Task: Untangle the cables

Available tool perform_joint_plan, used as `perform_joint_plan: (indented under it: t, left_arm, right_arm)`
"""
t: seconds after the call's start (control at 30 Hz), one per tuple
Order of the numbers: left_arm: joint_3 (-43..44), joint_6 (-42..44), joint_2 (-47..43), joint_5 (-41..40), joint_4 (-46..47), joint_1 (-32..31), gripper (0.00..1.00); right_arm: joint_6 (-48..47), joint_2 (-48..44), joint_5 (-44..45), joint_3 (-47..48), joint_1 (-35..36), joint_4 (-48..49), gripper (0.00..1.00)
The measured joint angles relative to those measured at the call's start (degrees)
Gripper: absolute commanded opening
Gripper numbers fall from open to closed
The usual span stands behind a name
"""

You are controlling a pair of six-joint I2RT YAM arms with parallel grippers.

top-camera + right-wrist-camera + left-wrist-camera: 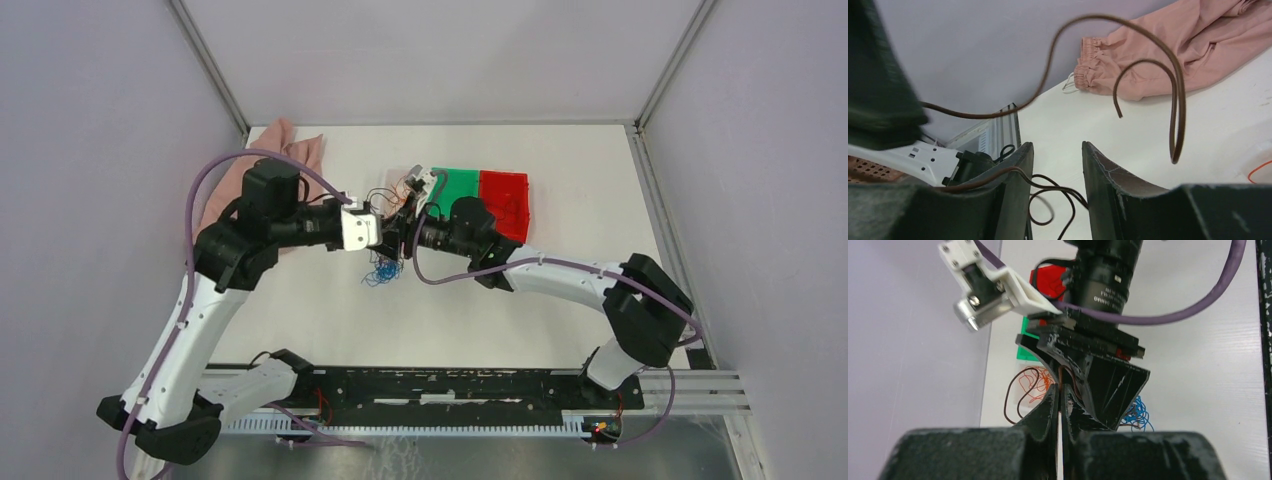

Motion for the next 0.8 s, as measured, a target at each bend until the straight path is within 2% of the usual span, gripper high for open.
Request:
perform_joint_plan:
  t: [0.17, 0.4, 0.8]
  left_arm:
    - [3.26, -2.93, 0.61, 0.55, 0.37, -0.07, 0.03]
    - [8.76, -5.86, 1.77, 1.03, 2.49, -0.17, 0.03]
    - [14.71, -8.33, 2.14, -3.85, 15.52, -0.17, 0.03]
  right_arm:
    - [1.92, 2.32, 0.35, 0.31, 0.0, 0.66, 0.43]
    - [2.75, 2.56, 4.0, -4.96, -0.15, 3.65, 0.39]
    - [6.29, 5.6, 9.27, -12.98, -0.37, 8.2, 0.36]
